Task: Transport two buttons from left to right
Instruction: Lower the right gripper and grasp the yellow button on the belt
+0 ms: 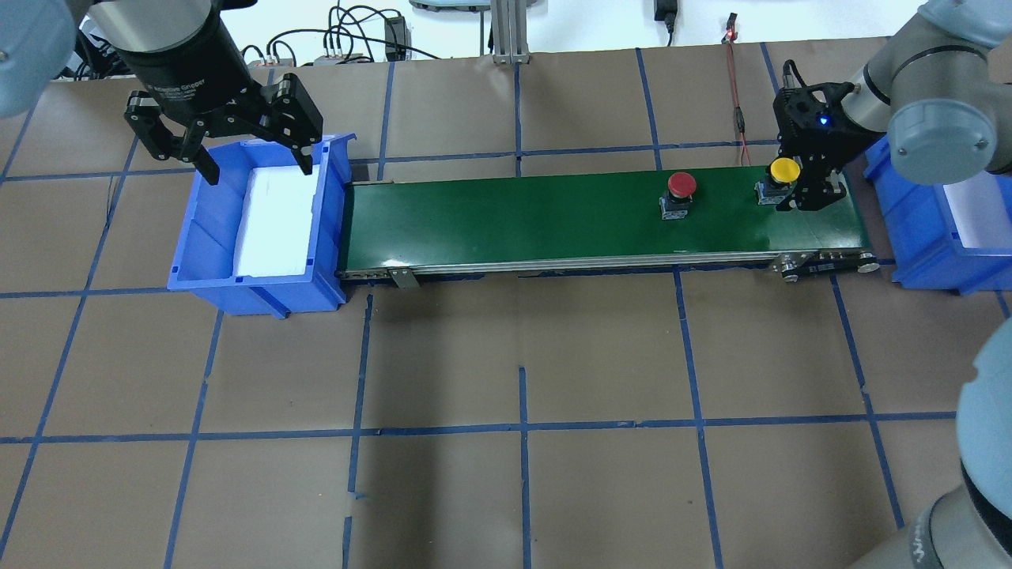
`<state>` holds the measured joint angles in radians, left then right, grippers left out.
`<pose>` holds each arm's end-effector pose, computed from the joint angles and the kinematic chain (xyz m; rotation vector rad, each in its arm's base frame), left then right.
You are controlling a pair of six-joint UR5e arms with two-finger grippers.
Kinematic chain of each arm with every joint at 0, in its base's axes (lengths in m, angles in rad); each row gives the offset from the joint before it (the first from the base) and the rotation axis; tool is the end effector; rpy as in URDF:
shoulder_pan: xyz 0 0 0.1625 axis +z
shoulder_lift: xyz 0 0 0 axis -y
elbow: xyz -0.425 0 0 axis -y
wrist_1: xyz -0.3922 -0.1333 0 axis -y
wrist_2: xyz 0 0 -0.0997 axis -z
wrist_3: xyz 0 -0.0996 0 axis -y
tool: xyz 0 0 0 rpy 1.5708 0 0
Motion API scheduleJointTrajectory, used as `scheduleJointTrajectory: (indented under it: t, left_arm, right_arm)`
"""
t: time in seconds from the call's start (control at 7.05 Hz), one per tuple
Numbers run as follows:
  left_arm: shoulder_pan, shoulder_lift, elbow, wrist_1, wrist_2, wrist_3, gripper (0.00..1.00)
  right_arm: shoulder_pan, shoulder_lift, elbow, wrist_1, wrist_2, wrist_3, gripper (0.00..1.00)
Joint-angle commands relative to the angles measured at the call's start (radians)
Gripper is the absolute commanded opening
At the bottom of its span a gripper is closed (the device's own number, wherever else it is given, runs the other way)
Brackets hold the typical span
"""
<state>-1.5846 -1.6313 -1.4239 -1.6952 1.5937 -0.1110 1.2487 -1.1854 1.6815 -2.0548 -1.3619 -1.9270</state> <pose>-0.1381 -0.5104 0.5173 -0.1507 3.1122 0.0569 -0.0449 -0.6209 0.2710 -2.1759 2.1056 -0.2784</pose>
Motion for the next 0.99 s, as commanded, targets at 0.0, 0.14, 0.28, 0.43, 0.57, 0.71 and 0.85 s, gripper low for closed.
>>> scheduleJointTrajectory:
  t: [0.0,0.14,0.28,0.43,0.57,0.71,0.85]
  left_arm:
    - [0.002,0.008,0.000,0.000,-0.004,-0.001,1.00]
    - [0.002,0.005,-0.001,0.000,-0.004,-0.002,1.00]
    - [0.003,0.005,-0.001,0.000,-0.004,-0.001,1.00]
    - [0.003,0.005,0.000,0.000,-0.004,-0.002,1.00]
    - [0.003,0.007,-0.003,0.000,-0.004,-0.001,1.00]
    - [0.003,0.008,0.002,0.002,0.002,0.008,1.00]
    - [0.003,0.013,-0.001,0.000,0.003,0.010,1.00]
  right_arm:
    - [0.000,-0.002,-0.006,-0.002,-0.037,0.000,0.27]
    - [0.000,-0.006,-0.009,-0.005,-0.066,0.002,0.24]
    - [0.000,-0.008,-0.022,-0.007,-0.066,0.003,0.24]
    - [0.000,-0.007,-0.054,-0.004,-0.063,0.003,0.24]
    - [-0.006,0.003,-0.130,0.020,-0.065,0.002,0.24]
    - [-0.014,0.012,-0.217,0.124,-0.066,-0.010,0.24]
    - [-0.046,0.029,-0.271,0.168,-0.080,-0.018,0.24]
